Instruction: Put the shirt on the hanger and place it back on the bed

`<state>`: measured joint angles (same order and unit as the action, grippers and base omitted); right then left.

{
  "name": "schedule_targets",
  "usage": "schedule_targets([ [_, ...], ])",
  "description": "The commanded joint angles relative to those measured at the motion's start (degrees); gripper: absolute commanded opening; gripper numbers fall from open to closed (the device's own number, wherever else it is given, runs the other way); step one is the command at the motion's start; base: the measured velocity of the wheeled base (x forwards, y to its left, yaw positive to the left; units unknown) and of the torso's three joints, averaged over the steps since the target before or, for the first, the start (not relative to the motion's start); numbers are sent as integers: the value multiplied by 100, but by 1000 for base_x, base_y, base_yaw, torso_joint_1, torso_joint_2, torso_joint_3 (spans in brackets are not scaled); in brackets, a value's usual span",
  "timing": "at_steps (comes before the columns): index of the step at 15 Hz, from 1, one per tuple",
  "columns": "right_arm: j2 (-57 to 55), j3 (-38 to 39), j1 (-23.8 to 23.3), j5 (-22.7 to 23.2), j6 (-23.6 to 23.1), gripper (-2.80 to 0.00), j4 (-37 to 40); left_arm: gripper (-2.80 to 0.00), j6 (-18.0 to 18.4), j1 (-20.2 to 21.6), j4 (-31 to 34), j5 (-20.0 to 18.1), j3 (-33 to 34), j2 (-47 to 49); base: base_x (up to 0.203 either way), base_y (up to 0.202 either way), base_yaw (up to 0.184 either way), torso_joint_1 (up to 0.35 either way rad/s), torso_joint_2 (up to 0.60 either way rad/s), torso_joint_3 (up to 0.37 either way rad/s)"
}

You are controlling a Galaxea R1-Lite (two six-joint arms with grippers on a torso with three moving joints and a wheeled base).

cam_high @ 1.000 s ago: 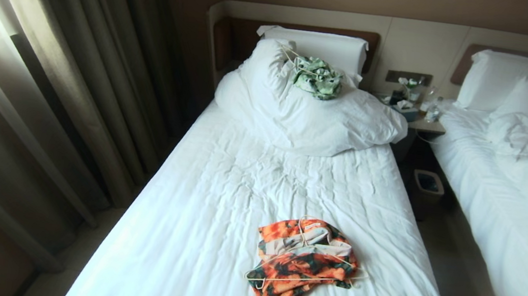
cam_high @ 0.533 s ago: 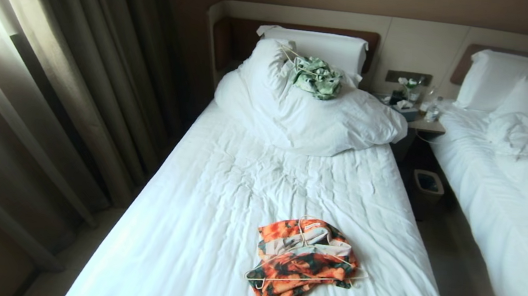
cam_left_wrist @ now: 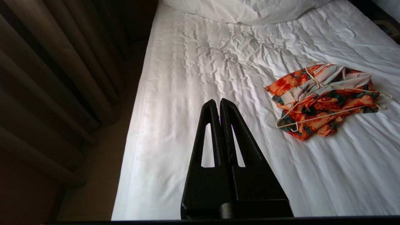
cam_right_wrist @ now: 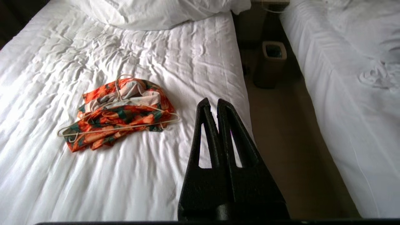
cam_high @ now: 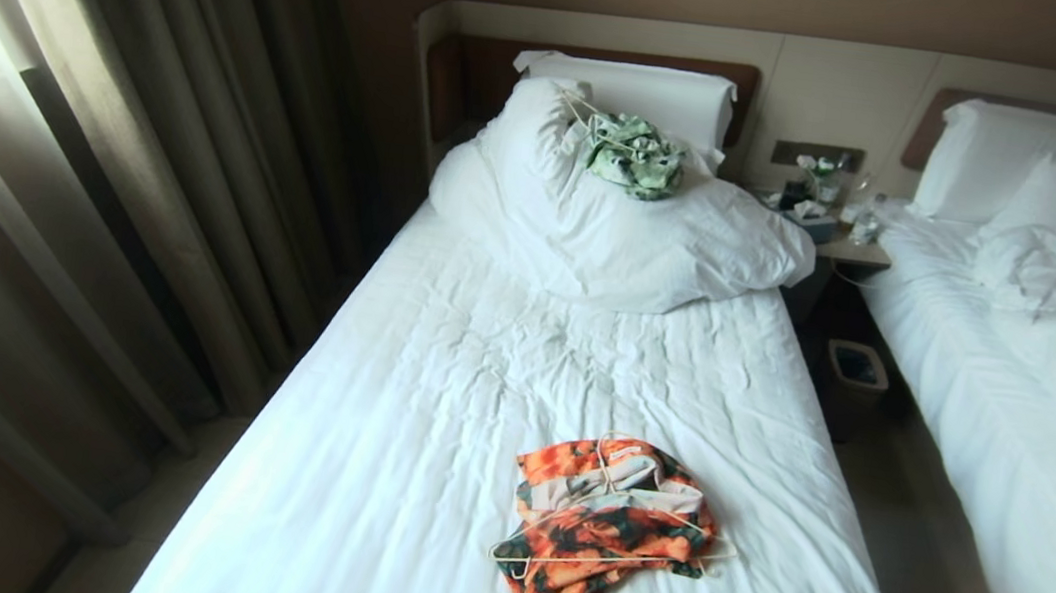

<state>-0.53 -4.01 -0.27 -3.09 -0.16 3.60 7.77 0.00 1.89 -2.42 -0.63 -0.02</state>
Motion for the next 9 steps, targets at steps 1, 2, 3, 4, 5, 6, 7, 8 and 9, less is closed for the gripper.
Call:
schedule_targets([
  [1,62,139,0,60,-206,-280,-149,-280,6,0,4,-4,2,-6,0,0,0,0,0,0],
  [2,62,161,0,145,-213,-280,-157,-280,6,0,4,-4,2,-6,0,0,0,0,0,0],
  [3,62,241,0,222,-206,-280,-164,-280,6,0,4,-4,2,-6,0,0,0,0,0,0],
  [4,62,372,0,304,-233,-280,-241,-280,6,0,3,-4,2,-6,0,0,0,0,0,0],
  [5,62,392,0,327,-248,-280,-351,-280,6,0,-1,-4,8,-6,0,0,0,0,0,0],
  [6,62,401,0,344,-257,-280,-360,-280,6,0,-3,-4,7,-6,0,0,0,0,0,0],
  [7,62,401,0,344,-257,-280,-360,-280,6,0,-4,-4,2,-6,0,0,0,0,0,0],
  [8,62,401,0,344,-248,-280,-360,-280,6,0,4,-4,2,-6,0,0,0,0,0,0],
  [9,62,401,0,335,-241,-280,-360,-280,6,0,-4,-4,2,-6,0,0,0,0,0,0],
])
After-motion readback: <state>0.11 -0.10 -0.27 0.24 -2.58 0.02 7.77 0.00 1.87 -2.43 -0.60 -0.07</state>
